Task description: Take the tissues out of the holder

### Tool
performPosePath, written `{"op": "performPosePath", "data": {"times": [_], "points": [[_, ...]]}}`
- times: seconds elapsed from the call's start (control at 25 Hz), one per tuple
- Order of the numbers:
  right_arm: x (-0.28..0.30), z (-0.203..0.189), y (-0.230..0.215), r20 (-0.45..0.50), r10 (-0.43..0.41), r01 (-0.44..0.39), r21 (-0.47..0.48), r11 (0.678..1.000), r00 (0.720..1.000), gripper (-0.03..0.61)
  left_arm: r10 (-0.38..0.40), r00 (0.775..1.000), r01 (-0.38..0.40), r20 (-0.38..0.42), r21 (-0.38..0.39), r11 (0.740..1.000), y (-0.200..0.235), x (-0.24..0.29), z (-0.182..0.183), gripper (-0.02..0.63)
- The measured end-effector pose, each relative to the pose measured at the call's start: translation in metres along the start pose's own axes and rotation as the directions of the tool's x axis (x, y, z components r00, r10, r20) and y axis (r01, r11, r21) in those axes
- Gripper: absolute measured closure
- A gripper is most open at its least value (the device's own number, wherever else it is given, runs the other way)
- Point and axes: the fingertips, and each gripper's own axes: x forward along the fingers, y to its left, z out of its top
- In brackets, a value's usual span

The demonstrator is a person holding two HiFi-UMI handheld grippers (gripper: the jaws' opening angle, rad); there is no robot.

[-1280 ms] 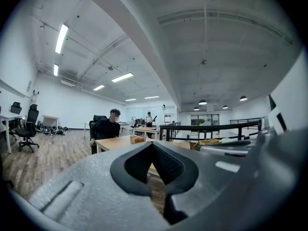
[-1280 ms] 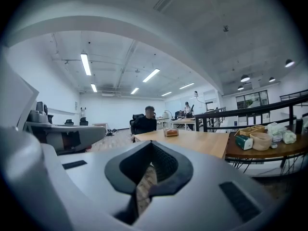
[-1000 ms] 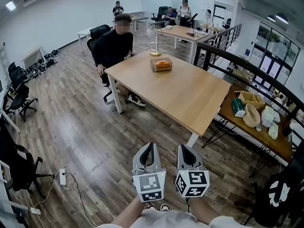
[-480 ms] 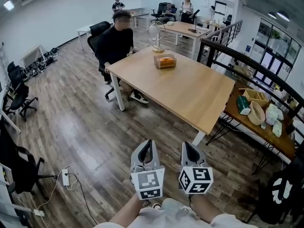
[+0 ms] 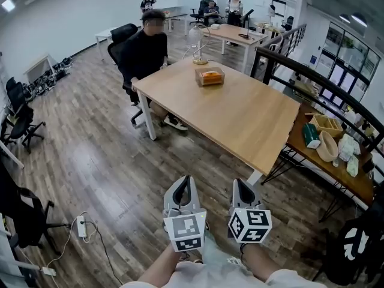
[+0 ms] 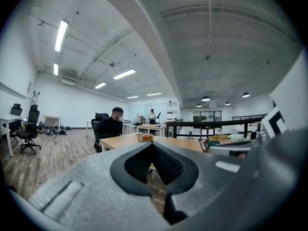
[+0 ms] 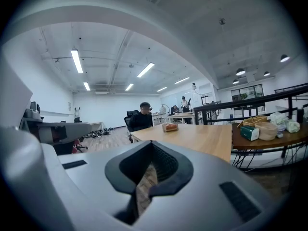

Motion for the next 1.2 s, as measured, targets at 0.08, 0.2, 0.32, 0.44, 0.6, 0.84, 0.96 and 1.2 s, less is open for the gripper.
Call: {"op": "performPosePath", "data": {"times": [0.08, 0.2, 0.32, 0.44, 0.6, 0.84, 0.96, 1.2], "points": [[0.015, 0.001, -0.005, -0.006, 0.000, 0.000, 0.005, 1.000, 1.000, 0.574, 0.005, 1.000, -0.005, -0.001, 0.000, 1.000, 0.004, 0.014, 0.000, 0.607], [0.040, 0.004, -0.010, -0.011, 0.008, -0.008, 0.006, 1.000, 1.000, 0.574, 0.014, 1.000, -0.014, -0.008, -0.002, 1.000, 0.010, 0.037, -0.001, 0.607], [0.068, 0.010, -0.017, -0.013, 0.013, -0.013, 0.008, 1.000, 1.000, 0.574, 0.018, 1.000, -0.018, -0.014, 0.001, 1.000, 0.015, 0.065, 0.001, 0.607], [0.094, 0.016, -0.027, -0.019, 0.012, -0.011, 0.015, 1.000, 1.000, 0.574, 0.016, 1.000, -0.016, -0.023, 0.007, 1.000, 0.017, 0.094, 0.003, 0.607], [0.128, 0.024, -0.043, -0.028, 0.011, -0.010, 0.026, 1.000, 1.000, 0.574, 0.015, 0.999, -0.015, -0.036, 0.015, 1.000, 0.018, 0.132, 0.007, 0.607], [0.173, 0.035, -0.058, -0.031, 0.009, -0.008, 0.038, 0.999, 0.999, 0.574, 0.012, 0.999, -0.011, -0.047, 0.028, 1.000, 0.022, 0.182, 0.014, 0.607], [0.196, 0.038, -0.066, -0.037, 0.015, -0.013, 0.039, 0.999, 0.999, 0.574, 0.013, 0.999, -0.011, -0.047, 0.033, 0.999, 0.024, 0.207, 0.015, 0.607], [0.244, 0.041, -0.076, -0.063, 0.029, -0.027, 0.024, 0.999, 0.998, 0.574, 0.025, 0.999, -0.024, -0.048, 0.026, 0.999, 0.037, 0.252, 0.016, 0.607]]}}
